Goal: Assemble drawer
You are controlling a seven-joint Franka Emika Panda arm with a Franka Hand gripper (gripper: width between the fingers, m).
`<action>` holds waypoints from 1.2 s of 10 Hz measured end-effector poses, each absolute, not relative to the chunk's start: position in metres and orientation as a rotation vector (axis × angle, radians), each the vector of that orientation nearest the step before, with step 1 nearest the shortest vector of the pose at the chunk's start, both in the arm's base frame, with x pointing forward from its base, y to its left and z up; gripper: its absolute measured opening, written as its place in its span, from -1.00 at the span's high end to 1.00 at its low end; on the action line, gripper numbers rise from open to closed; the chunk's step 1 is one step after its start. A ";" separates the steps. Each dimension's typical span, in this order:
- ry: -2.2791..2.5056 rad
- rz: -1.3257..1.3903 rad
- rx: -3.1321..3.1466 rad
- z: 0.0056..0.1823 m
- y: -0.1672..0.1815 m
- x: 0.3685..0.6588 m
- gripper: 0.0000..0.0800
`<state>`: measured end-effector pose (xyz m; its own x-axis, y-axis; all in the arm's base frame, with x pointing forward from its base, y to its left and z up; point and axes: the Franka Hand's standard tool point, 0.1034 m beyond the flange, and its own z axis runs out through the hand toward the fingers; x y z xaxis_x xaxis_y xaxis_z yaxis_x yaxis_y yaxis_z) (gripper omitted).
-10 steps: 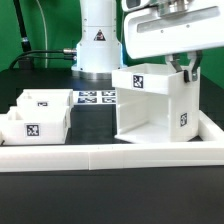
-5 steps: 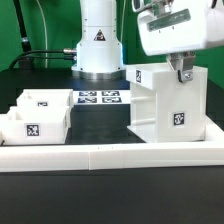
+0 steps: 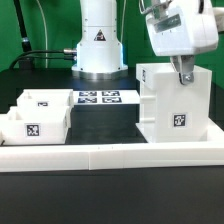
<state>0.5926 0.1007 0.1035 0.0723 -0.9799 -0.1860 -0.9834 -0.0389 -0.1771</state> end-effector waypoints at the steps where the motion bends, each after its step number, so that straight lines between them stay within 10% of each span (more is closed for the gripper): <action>1: 1.982 0.044 -2.099 0.102 0.102 0.599 0.88; 9: 1.981 0.047 -2.077 0.102 0.101 0.643 0.88; 12: 1.974 0.047 -2.085 0.101 0.102 0.643 0.40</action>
Offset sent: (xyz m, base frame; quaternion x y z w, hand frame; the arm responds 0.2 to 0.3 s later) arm 0.0436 -0.0055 0.0016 0.0089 0.0160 0.0278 0.9994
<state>0.6427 0.1017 0.1011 0.0711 -0.9758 -0.2066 -0.9845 -0.0355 -0.1715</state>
